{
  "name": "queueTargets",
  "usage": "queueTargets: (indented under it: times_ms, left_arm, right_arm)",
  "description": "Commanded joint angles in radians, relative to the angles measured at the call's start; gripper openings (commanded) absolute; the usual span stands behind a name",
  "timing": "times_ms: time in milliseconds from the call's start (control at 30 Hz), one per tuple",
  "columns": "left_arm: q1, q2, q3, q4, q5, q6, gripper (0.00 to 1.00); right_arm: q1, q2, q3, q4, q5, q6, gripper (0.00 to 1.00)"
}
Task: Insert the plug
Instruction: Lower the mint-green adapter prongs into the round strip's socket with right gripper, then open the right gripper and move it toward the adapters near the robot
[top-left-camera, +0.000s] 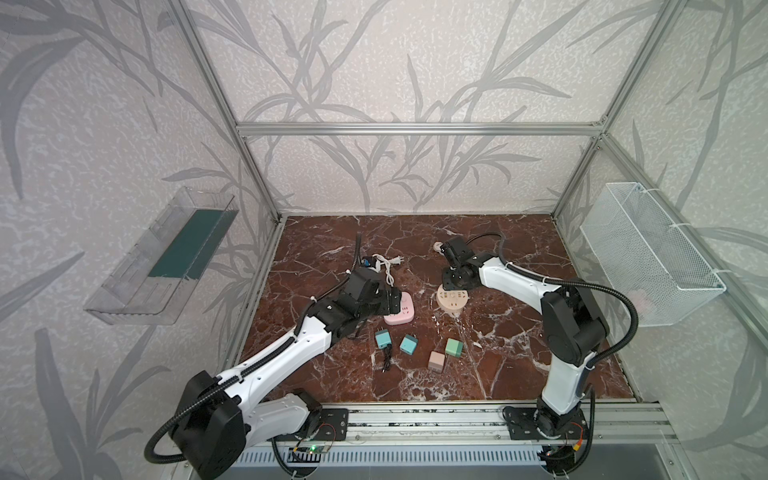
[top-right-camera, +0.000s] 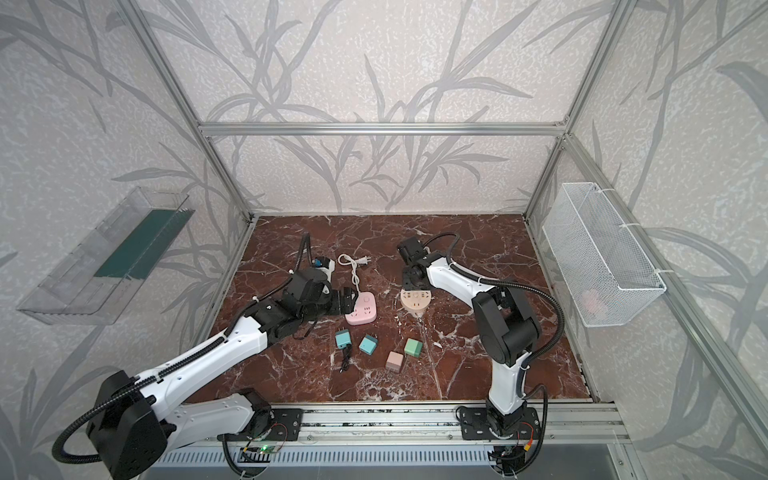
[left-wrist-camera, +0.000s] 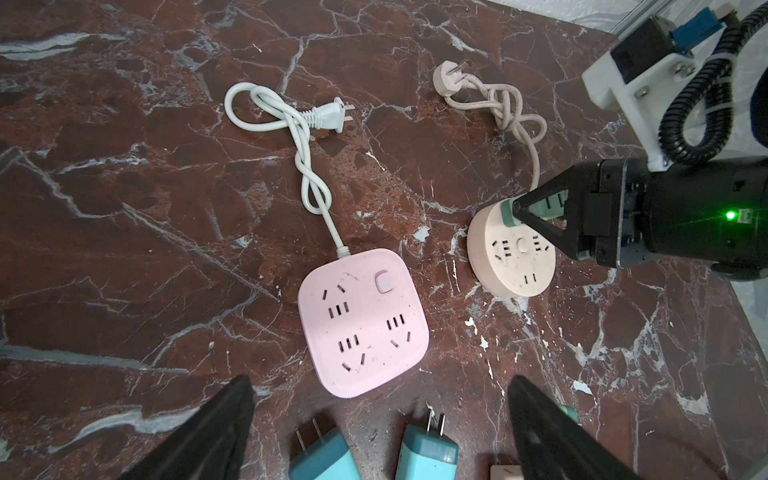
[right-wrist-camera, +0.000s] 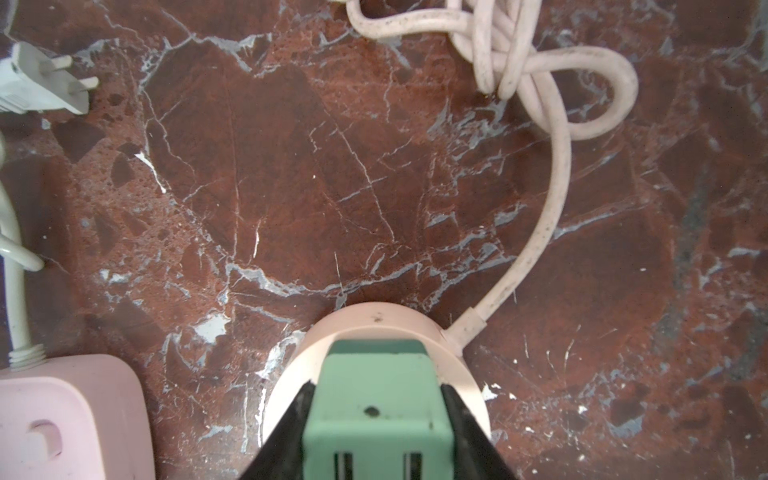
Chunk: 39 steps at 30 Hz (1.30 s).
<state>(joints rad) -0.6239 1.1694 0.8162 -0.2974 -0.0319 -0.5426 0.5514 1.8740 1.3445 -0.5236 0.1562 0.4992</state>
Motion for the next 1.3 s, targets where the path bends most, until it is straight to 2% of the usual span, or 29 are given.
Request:
queueTargets:
  times_ms: [0, 100, 233, 500, 733, 1000, 1267]
  left_arm:
    - [-0.003, 0.002, 0.019, 0.015, -0.005, -0.005, 0.94]
    - [-0.003, 0.001, 0.017, 0.016, -0.005, -0.003, 0.94]
    - [-0.005, 0.000, 0.019, 0.017, 0.005, -0.005, 0.94]
    - [-0.005, -0.027, 0.028, -0.032, 0.009, -0.002, 0.94]
    - [-0.004, -0.053, 0.010, -0.041, 0.007, -0.015, 0.94]
    - [-0.004, -0.025, -0.004, 0.003, 0.041, -0.024, 0.94]
    - [-0.004, 0.008, 0.011, 0.018, 0.069, -0.019, 0.94]
  right_arm:
    - [-0.003, -0.017, 0.018, 0.005, -0.012, -0.008, 0.52]
    - [-0.003, -0.025, 0.016, 0.007, -0.026, -0.021, 0.60]
    - [-0.003, -0.063, -0.003, -0.005, -0.039, -0.034, 0.62]
    - [0.013, -0.333, -0.190, -0.102, -0.120, -0.123, 0.60]
    - [0.129, -0.547, -0.380, -0.203, -0.163, -0.123, 0.55]
    - [0.301, -0.491, -0.350, -0.343, -0.119, -0.154, 0.57]
    - [0.323, -0.442, -0.396, -0.258, -0.151, -0.197, 0.60]
